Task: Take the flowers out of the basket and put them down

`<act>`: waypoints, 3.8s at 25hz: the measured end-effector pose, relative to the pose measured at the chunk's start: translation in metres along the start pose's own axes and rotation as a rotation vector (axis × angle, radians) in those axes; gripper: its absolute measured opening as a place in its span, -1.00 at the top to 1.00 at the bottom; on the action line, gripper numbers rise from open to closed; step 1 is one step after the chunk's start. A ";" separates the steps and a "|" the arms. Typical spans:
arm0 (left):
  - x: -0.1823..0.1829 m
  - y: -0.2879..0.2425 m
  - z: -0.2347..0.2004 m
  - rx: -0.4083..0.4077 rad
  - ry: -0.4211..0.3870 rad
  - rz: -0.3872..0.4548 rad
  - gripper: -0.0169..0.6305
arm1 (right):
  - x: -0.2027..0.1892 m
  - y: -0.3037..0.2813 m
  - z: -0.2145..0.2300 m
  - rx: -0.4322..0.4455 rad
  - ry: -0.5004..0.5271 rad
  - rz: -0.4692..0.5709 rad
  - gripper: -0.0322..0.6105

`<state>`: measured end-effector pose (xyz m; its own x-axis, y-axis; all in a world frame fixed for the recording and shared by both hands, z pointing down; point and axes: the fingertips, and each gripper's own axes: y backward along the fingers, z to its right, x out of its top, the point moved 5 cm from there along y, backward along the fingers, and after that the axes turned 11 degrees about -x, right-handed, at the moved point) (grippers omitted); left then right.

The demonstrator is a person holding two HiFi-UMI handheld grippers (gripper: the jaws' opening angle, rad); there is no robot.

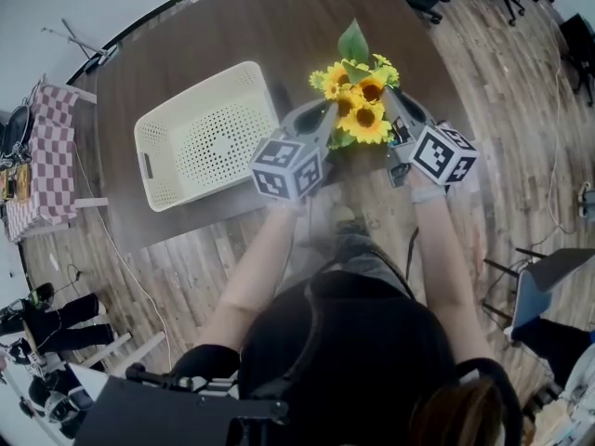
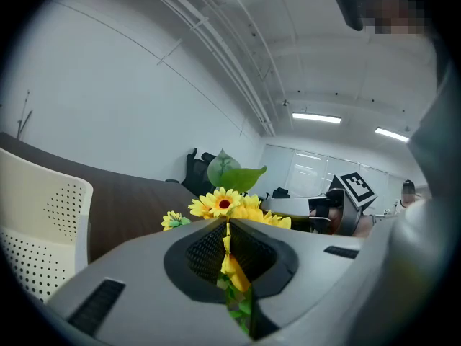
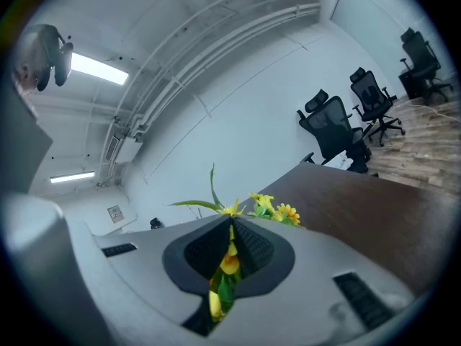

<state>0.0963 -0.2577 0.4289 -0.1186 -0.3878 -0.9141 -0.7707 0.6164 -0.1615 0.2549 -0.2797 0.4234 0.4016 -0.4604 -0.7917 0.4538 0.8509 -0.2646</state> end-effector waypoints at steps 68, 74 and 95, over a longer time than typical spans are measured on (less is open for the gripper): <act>-0.012 -0.006 -0.012 0.108 -0.029 0.004 0.84 | -0.019 -0.010 0.039 -0.064 -0.069 -0.047 0.84; -0.010 -0.006 -0.011 0.115 -0.042 0.011 0.84 | -0.016 -0.005 0.038 -0.094 -0.007 -0.025 0.73; -0.004 0.009 0.001 0.139 -0.076 0.050 0.80 | -0.018 0.018 0.025 -0.076 0.060 0.024 0.73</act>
<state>0.0903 -0.2500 0.4309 -0.1029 -0.3040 -0.9471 -0.6703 0.7246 -0.1598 0.2757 -0.2627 0.4461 0.3619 -0.4253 -0.8295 0.3820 0.8794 -0.2842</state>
